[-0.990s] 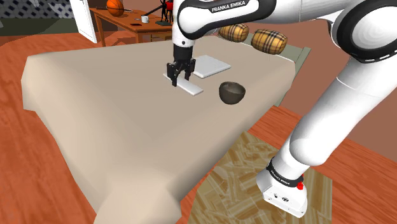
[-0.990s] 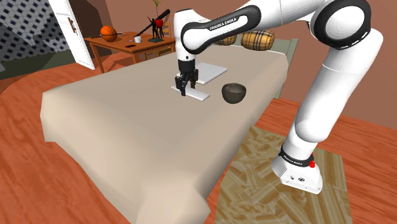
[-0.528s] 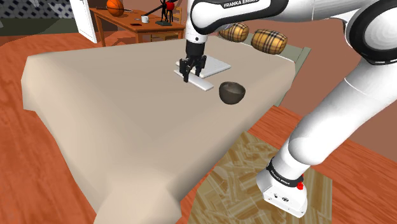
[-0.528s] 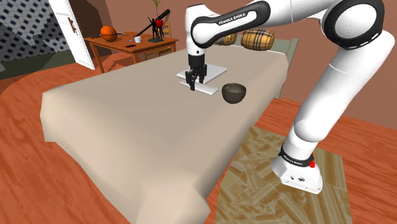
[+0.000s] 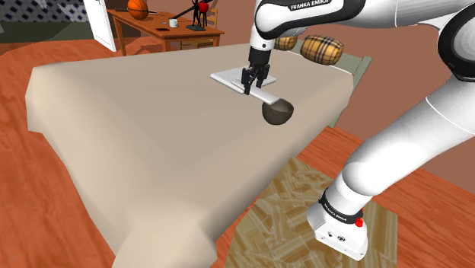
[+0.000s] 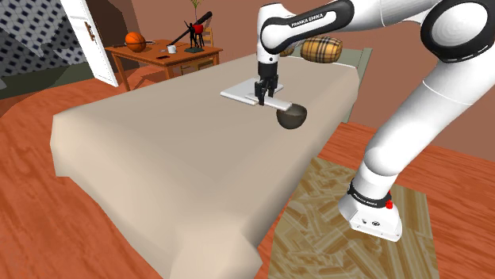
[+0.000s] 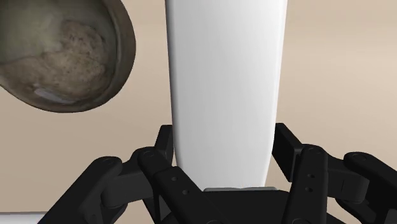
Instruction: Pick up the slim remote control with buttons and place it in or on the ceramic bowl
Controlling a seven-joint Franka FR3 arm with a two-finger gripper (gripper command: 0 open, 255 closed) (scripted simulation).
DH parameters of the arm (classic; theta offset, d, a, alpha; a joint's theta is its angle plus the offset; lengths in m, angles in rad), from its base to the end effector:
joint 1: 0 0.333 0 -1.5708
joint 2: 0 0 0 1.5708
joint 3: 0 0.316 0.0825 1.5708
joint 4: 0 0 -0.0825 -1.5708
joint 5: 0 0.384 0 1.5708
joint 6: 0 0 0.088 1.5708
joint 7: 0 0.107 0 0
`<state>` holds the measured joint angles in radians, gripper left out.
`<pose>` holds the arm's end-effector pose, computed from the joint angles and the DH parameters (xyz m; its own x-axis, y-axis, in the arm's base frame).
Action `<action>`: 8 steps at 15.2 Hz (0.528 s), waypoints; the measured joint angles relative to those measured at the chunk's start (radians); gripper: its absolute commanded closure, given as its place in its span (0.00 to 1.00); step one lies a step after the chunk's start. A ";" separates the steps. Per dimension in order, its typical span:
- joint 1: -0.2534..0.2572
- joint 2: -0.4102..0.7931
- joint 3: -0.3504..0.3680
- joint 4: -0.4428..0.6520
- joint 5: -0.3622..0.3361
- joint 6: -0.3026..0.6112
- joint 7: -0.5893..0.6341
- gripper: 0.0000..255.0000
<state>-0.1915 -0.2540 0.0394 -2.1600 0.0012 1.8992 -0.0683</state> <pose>0.4722 -0.0712 0.5035 0.9963 -0.0854 -0.0076 -0.0853 -0.9963 0.0083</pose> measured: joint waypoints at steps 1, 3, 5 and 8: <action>-0.010 -0.011 -0.015 -0.011 -0.004 0.001 -0.024 1.00; -0.031 -0.024 -0.048 -0.028 -0.013 0.005 -0.073 1.00; -0.052 -0.036 -0.080 -0.040 -0.023 0.005 -0.120 1.00; -0.080 -0.045 -0.124 -0.059 -0.038 0.016 -0.187 1.00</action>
<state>-0.2718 -0.2992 -0.0847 -2.2191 -0.0368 1.9151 -0.2549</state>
